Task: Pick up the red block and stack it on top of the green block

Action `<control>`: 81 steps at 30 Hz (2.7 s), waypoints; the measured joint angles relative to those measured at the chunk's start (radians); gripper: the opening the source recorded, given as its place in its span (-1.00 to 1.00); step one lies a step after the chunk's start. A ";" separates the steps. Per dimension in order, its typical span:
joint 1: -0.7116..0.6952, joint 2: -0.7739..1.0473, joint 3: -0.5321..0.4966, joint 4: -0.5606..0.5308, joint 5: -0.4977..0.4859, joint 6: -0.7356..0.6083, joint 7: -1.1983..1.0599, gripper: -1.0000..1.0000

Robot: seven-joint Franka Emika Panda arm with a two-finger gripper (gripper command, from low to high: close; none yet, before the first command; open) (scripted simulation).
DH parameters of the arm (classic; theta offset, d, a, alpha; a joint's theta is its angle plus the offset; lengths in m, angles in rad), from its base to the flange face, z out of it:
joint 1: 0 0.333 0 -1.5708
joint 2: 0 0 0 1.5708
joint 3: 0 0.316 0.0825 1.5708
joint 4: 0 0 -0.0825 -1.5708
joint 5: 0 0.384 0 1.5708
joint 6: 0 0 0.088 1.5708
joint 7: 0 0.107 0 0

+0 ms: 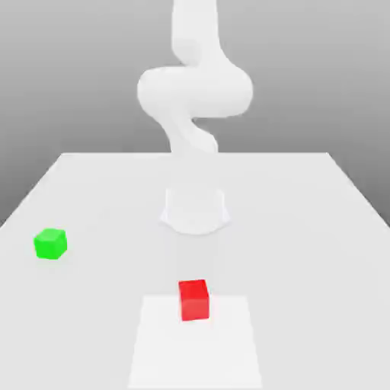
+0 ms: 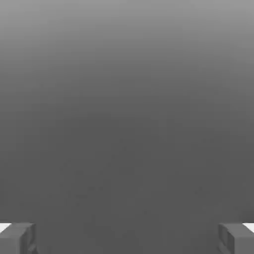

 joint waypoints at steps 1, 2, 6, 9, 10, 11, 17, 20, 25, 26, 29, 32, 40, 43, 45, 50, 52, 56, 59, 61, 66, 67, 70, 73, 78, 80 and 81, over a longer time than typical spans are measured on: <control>0.002 0.032 -0.002 -0.030 -0.002 0.024 -0.007 0.00; 0.004 0.064 -0.004 -0.060 -0.003 0.048 -0.014 0.00; 0.010 0.188 -0.013 -0.177 -0.008 0.143 -0.040 0.00; 0.015 0.282 -0.020 -0.266 -0.012 0.214 -0.061 0.00; 0.017 0.315 -0.022 -0.297 -0.013 0.238 -0.068 0.00; 0.019 0.348 -0.025 -0.327 -0.013 0.263 -0.076 0.00; 0.029 0.599 -0.039 -0.516 -0.011 0.448 -0.130 0.00; 0.027 0.752 -0.032 -0.531 0.003 0.568 -0.149 0.00; 0.007 0.923 -0.008 -0.513 0.025 0.714 -0.167 -1.00; 0.007 0.923 -0.008 -0.513 0.025 0.714 -0.167 -1.00; 0.007 0.923 -0.008 -0.513 0.023 0.713 -0.165 -1.00; 0.006 0.920 -0.007 -0.513 0.021 0.711 -0.164 -1.00; -0.004 0.662 -0.023 -0.548 -0.008 0.489 -0.150 -1.00; -0.064 0.624 -0.075 -0.544 -0.041 0.452 -0.176 -1.00; -0.113 0.608 -0.118 -0.539 -0.066 0.435 -0.198 -1.00; -0.240 0.574 -0.227 -0.525 -0.123 0.398 -0.260 -1.00; -0.291 0.563 -0.271 -0.519 -0.144 0.384 -0.286 -1.00; -0.392 0.542 -0.359 -0.509 -0.182 0.358 -0.341 -1.00; -0.466 0.531 -0.426 -0.502 -0.208 0.340 -0.384 -1.00; -0.515 0.525 -0.471 -0.498 -0.224 0.329 -0.414 -1.00; -0.622 0.523 -0.580 -0.488 -0.248 0.311 -0.492 -1.00; -0.621 0.532 -0.591 -0.486 -0.235 0.316 -0.508 -1.00; -0.596 0.571 -0.612 -0.480 -0.176 0.345 -0.555 -1.00; -0.565 0.619 -0.627 -0.477 -0.104 0.385 -0.606 -1.00; -0.522 0.712 -0.631 -0.475 0.042 0.464 -0.709 -1.00; -0.517 0.753 -0.620 -0.475 0.110 0.498 -0.757 -1.00; -0.520 0.774 -0.610 -0.476 0.143 0.515 -0.780 -1.00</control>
